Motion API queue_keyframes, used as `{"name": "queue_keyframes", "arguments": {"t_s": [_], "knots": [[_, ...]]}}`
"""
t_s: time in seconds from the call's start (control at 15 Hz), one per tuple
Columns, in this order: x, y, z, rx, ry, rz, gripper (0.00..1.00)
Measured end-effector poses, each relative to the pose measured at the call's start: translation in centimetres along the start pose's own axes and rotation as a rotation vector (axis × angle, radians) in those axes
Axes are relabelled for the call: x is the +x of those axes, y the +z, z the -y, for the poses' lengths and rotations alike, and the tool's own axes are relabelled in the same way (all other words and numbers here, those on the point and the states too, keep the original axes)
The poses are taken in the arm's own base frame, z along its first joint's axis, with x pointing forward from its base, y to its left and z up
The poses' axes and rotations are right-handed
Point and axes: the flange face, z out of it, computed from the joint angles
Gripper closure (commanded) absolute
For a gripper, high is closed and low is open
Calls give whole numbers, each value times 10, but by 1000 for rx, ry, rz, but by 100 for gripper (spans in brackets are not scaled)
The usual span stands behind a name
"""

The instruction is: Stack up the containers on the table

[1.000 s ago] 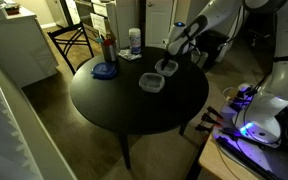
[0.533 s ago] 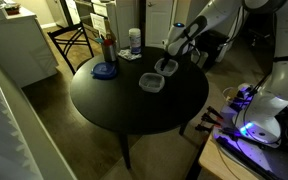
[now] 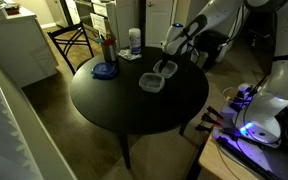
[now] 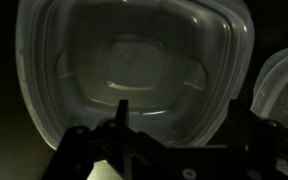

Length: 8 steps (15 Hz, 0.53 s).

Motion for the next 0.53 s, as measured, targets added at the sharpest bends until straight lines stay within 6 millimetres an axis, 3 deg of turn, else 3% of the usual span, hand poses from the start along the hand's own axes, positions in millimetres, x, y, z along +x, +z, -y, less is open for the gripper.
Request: {"name": "queue_keyframes", "arguments": {"t_s": [0.53], "knots": [[9, -8, -2, 15, 29, 26, 0]]}}
